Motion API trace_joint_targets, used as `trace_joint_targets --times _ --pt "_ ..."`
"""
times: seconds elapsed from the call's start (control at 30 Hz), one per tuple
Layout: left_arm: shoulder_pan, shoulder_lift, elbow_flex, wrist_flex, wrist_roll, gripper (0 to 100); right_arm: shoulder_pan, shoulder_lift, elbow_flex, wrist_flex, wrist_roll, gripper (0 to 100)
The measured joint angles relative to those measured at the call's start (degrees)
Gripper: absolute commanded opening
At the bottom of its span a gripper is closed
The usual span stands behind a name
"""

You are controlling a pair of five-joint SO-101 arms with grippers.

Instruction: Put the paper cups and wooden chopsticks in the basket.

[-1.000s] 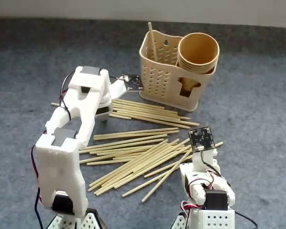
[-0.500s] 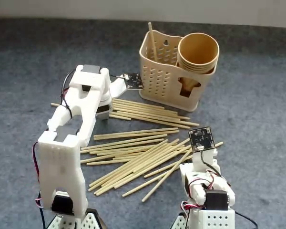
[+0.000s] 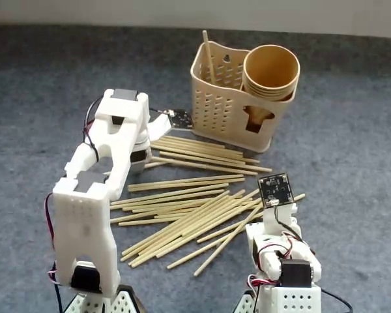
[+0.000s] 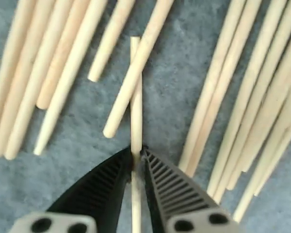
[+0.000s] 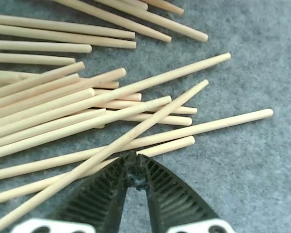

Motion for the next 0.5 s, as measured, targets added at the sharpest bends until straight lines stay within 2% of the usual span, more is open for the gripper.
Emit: trace_joint_targets --times 0.23,0.5 --pt "-0.1 -5.5 0.1 7.9 -2.8 1 0.0 0.0 0.0 0.0 0.0 0.6" --pt "-0.8 -11.3 5.8 9.7 -3.4 1 0.0 0.0 0.0 0.0 0.0 0.6"
